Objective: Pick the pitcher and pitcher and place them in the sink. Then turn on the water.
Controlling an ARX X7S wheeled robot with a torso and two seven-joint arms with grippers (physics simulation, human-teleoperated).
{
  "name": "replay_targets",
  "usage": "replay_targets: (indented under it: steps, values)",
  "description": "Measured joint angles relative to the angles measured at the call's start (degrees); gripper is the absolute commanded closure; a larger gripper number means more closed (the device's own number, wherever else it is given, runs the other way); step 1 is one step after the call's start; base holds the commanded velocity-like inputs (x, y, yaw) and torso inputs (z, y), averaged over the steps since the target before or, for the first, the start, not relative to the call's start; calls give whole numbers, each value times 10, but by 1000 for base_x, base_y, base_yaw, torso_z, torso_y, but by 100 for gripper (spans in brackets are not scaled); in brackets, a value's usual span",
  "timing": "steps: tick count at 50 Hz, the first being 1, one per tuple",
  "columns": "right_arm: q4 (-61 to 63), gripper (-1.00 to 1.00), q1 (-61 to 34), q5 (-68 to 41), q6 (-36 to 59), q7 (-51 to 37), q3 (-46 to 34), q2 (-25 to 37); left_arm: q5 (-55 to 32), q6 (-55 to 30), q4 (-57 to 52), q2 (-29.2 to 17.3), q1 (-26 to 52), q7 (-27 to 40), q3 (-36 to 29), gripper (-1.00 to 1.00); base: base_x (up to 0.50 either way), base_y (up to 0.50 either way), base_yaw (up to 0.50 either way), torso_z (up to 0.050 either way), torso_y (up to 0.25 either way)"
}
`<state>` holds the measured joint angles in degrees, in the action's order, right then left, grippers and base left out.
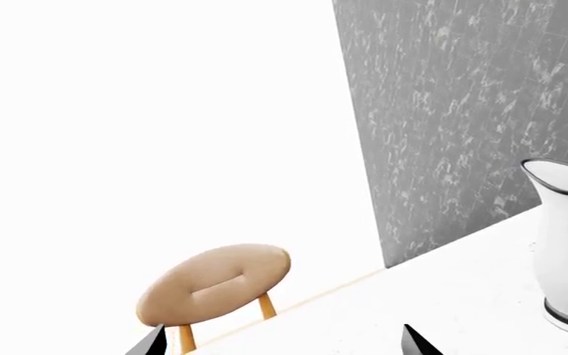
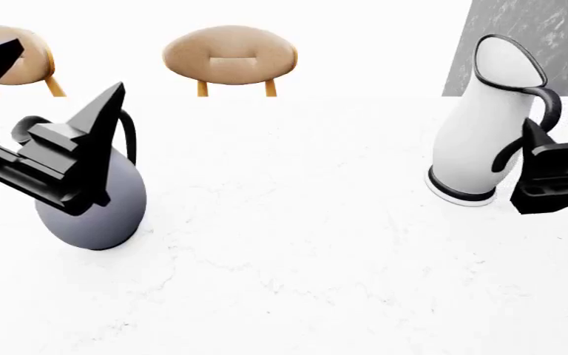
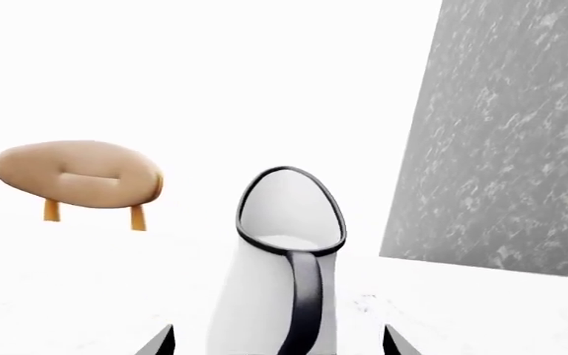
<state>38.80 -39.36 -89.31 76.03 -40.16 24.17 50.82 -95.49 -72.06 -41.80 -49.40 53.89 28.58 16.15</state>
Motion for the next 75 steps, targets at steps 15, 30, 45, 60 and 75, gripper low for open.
replay_targets:
  steps: [15,30,45,60,75]
  values:
    - [-17,-100,10,53,-15,45,-6,-4,4,5,-2,-3,-3,-2,-3,-100,0,0,0,0,0]
    - [-43,-100,-8,105,-32,76,-50,-12,11,10,-3,-4,-5,-6,-7,-100,0,0,0,0,0]
    - [-81,-100,-13,175,-60,110,-99,-22,18,15,-3,-6,-10,-11,-8,-100,0,0,0,0,0]
    - [-113,-100,-23,222,-83,131,-141,-32,19,20,-5,-10,-13,-11,-9,-100,0,0,0,0,0]
    - [-138,-100,-37,234,-81,135,-170,-41,26,24,-5,-12,-18,-16,-11,-100,0,0,0,0,0]
